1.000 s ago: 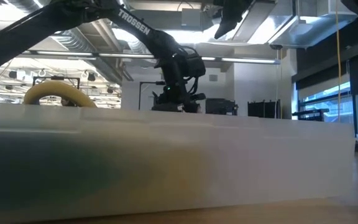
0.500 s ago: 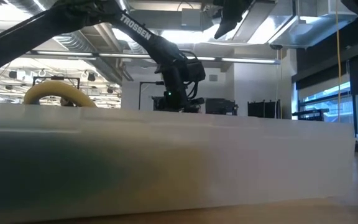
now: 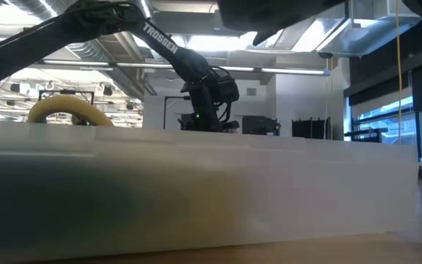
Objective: Pack school essentials
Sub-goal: Put the blue eraser into the pink supply box
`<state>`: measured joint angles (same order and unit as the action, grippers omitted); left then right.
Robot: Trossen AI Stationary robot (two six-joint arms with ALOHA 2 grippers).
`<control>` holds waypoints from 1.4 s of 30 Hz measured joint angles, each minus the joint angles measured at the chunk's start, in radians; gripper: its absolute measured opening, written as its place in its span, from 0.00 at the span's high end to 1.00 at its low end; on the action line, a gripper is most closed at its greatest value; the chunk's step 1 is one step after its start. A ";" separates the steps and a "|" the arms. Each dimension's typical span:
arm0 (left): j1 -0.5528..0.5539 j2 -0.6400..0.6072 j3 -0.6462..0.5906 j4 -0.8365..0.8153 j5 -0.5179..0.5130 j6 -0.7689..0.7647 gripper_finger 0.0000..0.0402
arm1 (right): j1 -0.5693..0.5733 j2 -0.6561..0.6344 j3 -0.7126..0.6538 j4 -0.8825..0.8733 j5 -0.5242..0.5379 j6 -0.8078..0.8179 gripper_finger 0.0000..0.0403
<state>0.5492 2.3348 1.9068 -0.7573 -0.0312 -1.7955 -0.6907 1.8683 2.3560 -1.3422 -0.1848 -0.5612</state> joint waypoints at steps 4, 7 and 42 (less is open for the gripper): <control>0.010 0.000 0.000 0.008 -0.005 0.073 0.51 | 0.000 0.000 0.000 0.000 0.000 0.000 0.70; 0.010 0.000 0.000 0.016 -0.004 0.111 0.51 | 0.000 0.000 0.000 0.000 0.000 0.000 0.70; 0.022 0.015 0.005 -0.030 0.018 0.155 0.51 | 0.000 0.000 0.000 0.008 0.000 0.000 0.70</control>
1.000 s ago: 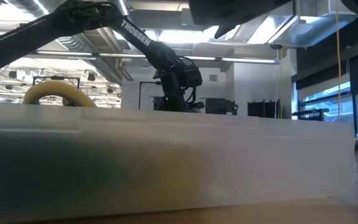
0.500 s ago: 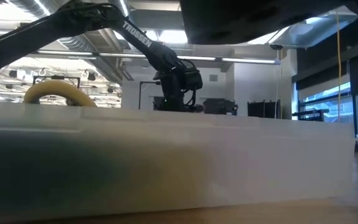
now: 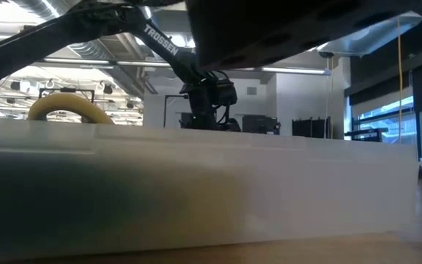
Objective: Pack school essentials
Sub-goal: Put the blue eraser into the pink supply box
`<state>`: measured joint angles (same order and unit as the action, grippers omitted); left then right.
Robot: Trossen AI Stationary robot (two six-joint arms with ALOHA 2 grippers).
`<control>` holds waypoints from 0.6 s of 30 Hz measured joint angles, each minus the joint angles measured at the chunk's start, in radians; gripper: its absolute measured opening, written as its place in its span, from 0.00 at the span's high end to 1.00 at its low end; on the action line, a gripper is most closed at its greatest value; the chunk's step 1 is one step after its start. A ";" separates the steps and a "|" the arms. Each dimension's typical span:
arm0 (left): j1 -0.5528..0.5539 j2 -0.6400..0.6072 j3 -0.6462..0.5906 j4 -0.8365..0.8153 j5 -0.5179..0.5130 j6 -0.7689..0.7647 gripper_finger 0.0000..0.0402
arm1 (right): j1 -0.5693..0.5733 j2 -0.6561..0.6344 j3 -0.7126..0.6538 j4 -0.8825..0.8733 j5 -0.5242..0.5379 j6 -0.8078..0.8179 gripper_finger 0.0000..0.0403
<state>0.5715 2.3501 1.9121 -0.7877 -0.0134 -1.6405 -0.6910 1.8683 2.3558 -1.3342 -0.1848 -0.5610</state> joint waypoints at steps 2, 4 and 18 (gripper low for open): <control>0.007 0.000 0.000 -0.003 0.024 -0.002 0.52 | 0.000 0.000 0.000 0.000 0.000 0.000 0.70; 0.015 0.000 0.000 -0.009 0.047 -0.006 0.53 | 0.000 0.000 0.000 0.000 0.000 0.000 0.70; 0.048 0.008 -0.001 -0.041 0.143 -0.060 0.70 | 0.000 0.000 0.000 0.000 0.000 0.000 0.70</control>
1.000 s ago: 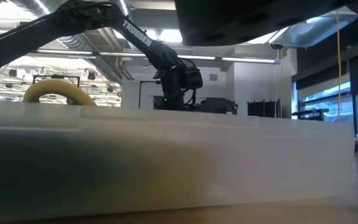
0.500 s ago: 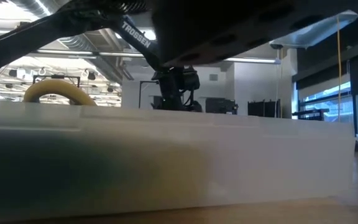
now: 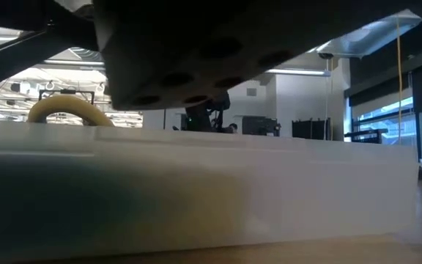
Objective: Pack school essentials
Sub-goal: Put the blue eraser into the pink supply box
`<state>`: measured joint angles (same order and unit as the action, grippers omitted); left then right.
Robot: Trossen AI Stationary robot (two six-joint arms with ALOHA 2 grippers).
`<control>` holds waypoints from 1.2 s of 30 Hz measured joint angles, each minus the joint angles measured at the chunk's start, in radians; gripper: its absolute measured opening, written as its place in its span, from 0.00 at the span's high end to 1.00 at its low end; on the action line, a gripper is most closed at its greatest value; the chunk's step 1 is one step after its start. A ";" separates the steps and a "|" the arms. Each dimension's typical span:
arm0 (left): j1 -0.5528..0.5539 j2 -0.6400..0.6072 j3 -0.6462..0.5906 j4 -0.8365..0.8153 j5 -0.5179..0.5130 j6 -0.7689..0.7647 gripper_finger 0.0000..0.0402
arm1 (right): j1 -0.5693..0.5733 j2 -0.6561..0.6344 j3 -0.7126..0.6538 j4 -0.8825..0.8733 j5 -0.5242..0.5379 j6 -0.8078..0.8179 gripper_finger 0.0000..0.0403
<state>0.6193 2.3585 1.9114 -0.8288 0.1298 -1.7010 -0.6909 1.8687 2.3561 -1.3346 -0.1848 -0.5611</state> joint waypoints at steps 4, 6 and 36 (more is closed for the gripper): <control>0.001 0.001 0.000 -0.003 0.011 -0.033 0.73 | 0.000 0.000 0.000 0.000 0.000 0.000 0.70; 0.003 0.001 0.001 -0.010 0.022 -0.058 0.75 | 0.000 0.000 0.000 0.000 0.000 0.000 0.70; -0.034 -0.013 0.124 -0.087 -0.052 -0.020 0.77 | 0.000 0.000 0.000 0.009 0.000 0.000 0.70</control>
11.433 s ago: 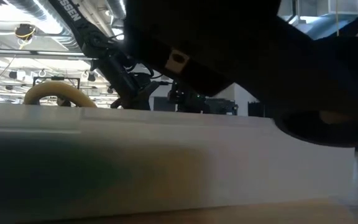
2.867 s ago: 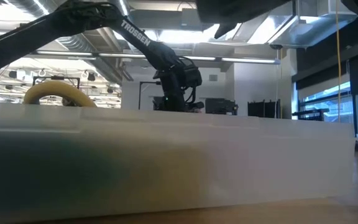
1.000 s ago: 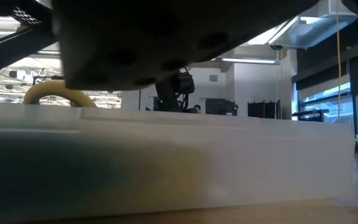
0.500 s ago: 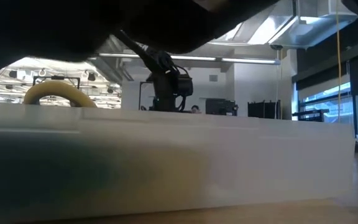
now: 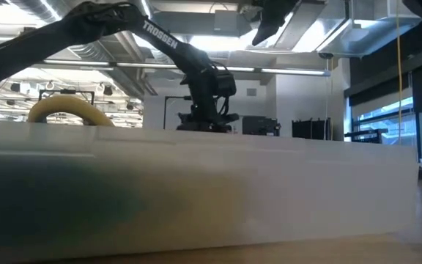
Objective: Pack school essentials
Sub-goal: Put the blue eraser into the pink supply box
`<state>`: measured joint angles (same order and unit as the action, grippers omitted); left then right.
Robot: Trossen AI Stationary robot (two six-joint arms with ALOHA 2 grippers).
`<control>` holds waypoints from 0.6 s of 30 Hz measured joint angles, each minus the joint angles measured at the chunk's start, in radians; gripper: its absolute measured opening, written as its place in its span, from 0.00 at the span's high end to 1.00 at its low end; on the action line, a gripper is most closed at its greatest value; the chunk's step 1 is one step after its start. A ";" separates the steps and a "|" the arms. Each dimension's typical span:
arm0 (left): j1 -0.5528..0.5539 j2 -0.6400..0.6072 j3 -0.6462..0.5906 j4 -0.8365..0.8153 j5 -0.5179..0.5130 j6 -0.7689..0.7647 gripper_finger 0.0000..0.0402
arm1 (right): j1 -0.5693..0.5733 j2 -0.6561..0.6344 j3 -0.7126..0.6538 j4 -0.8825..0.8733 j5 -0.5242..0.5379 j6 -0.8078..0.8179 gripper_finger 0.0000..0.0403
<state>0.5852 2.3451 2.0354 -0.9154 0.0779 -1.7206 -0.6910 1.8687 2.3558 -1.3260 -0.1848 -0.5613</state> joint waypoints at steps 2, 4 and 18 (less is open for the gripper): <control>-0.006 0.000 0.000 0.000 -0.016 0.000 0.77 | 0.000 0.000 0.000 0.000 0.000 0.000 0.70; -0.016 0.000 0.000 0.001 -0.039 0.000 0.76 | 0.000 0.000 0.000 0.000 0.000 0.000 0.70; -0.062 -0.001 0.000 0.022 -0.070 0.031 0.74 | 0.000 0.000 0.000 0.000 0.000 0.000 0.70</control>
<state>0.5237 2.3446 2.0354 -0.8929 0.0075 -1.6897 -0.6908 1.8687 2.3558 -1.3258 -0.1848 -0.5610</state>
